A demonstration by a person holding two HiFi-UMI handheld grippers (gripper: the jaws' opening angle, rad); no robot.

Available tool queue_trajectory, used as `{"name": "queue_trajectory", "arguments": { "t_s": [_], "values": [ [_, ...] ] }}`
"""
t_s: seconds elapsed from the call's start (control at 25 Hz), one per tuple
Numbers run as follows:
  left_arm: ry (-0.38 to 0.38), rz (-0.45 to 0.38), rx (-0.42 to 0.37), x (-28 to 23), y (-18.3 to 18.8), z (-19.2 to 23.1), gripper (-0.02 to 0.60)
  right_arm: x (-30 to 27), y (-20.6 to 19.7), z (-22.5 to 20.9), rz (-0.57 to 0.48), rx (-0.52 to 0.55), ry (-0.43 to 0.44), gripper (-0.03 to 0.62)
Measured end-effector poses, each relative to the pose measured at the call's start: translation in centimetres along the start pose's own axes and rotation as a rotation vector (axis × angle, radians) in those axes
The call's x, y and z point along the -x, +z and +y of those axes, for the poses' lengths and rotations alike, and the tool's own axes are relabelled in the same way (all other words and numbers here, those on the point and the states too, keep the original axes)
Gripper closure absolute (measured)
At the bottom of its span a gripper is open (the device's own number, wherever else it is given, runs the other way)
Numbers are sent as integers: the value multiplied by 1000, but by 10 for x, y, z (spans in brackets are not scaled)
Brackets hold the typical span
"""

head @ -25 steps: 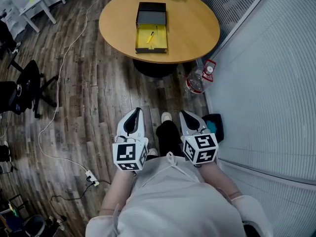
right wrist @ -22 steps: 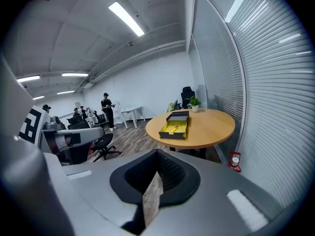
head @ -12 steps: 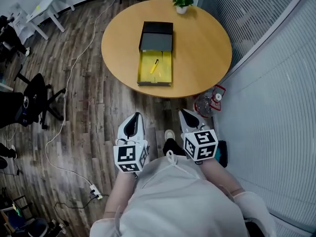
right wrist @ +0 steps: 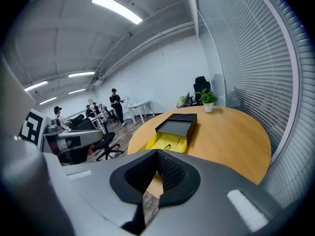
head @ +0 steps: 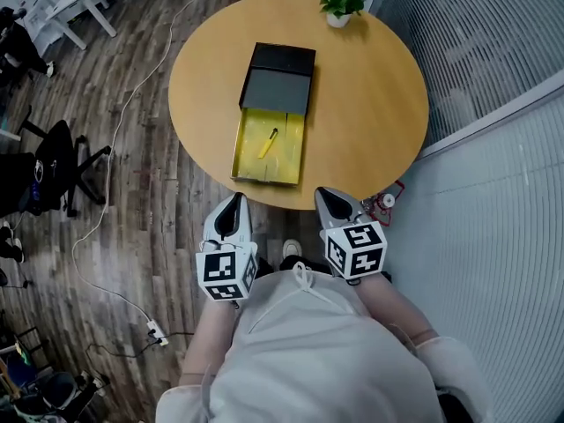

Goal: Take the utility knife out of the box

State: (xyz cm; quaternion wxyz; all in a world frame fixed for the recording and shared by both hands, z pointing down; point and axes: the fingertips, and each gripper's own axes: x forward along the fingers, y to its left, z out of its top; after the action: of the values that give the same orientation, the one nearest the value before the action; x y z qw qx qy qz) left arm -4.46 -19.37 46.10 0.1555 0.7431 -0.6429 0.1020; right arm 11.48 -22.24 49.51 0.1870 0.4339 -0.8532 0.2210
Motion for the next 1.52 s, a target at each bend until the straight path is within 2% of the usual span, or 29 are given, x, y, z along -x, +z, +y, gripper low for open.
{"name": "queue_trajectory", "arguments": {
  "t_s": [0.12, 0.28, 0.48, 0.68, 0.88, 1.04, 1.08, 1.12, 1.4, 1.52],
  "values": [
    [11, 23, 14, -27, 0, 14, 575, -27, 2, -12, 32, -12, 2, 594],
    [-24, 46, 11, -62, 6, 32, 575, -56, 10, -16, 54, -40, -18, 594],
    [-110, 74, -26, -107, 22, 62, 575, -98, 24, -16, 80, -90, -84, 594],
    [-218, 128, -58, -156, 25, 96, 575, -154, 26, -7, 155, -158, -137, 594],
    [-328, 173, -81, -194, 22, 128, 575, -207, 17, -3, 253, -215, -249, 592],
    [-391, 196, -105, -217, 17, 149, 575, -239, 1, -7, 287, -292, -331, 589],
    [-400, 197, -113, -221, 17, 153, 575, -245, -3, -6, 296, -303, -339, 509],
    [-407, 197, -118, -225, 18, 156, 575, -251, -6, -6, 307, -312, -345, 467],
    [-422, 205, -93, -228, 20, 177, 575, -274, -31, -9, 392, -331, -454, 427],
    [-435, 211, -109, -225, 21, 181, 575, -281, -36, -14, 418, -337, -499, 424]
  ]
}}
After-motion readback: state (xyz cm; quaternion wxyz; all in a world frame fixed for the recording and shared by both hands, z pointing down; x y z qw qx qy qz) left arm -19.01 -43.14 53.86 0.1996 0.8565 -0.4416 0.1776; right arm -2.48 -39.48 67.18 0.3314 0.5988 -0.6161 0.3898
